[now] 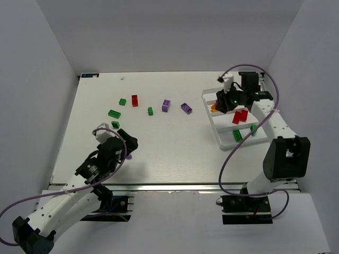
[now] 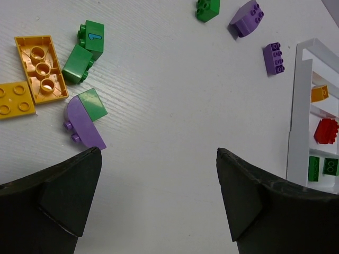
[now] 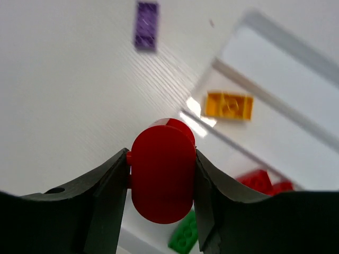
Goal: Sort the legos into containers by color
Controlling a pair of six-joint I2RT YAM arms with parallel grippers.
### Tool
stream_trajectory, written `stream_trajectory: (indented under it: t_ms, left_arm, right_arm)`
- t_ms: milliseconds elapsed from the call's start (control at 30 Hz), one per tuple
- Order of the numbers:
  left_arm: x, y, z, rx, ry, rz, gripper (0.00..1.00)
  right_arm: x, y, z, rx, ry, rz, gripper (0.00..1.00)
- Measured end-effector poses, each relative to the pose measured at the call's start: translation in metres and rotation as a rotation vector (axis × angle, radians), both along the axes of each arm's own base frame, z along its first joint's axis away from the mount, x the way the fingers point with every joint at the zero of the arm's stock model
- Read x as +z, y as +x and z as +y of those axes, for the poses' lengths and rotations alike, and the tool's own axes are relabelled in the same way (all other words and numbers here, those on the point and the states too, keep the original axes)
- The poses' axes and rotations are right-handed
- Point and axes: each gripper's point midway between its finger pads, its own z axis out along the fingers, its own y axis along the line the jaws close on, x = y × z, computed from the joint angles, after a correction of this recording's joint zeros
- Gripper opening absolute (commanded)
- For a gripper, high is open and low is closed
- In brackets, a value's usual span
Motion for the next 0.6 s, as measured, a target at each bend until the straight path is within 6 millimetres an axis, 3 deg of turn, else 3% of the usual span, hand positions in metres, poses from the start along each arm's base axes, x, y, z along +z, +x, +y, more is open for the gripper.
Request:
stream_trajectory:
  t_ms: [100, 167, 400, 500, 533, 600]
  left_arm:
    - [-0.001, 0.001, -0.002, -0.006, -0.005, -0.001, 0.98]
    - [-0.002, 0.002, -0.003, -0.009, -0.004, 0.002, 0.98]
    - [-0.004, 0.003, -0.006, -0.013, -0.004, 0.012, 0.98]
    - [-0.003, 0.002, -0.005, -0.011, -0.012, 0.006, 0.98]
    - [-0.002, 0.002, -0.005, -0.009, -0.016, 0.004, 0.98]
    - [0.000, 0.000, -0.004, -0.006, -0.025, -0.002, 0.98]
  right_arm:
    - [-0.039, 0.004, -0.048, -0.170, -0.021, 0.136, 0.00]
    - [-0.056, 0.007, -0.065, -0.251, -0.026, 0.195, 0.00]
    - [-0.093, 0.010, -0.077, -0.379, 0.000, 0.336, 0.12]
    - [-0.103, 0.017, -0.080, -0.413, 0.010, 0.369, 0.26]
    - [-0.106, 0.020, -0.081, -0.424, 0.012, 0.375, 0.39]
    - [-0.113, 0.024, -0.083, -0.441, 0.008, 0.386, 0.54]
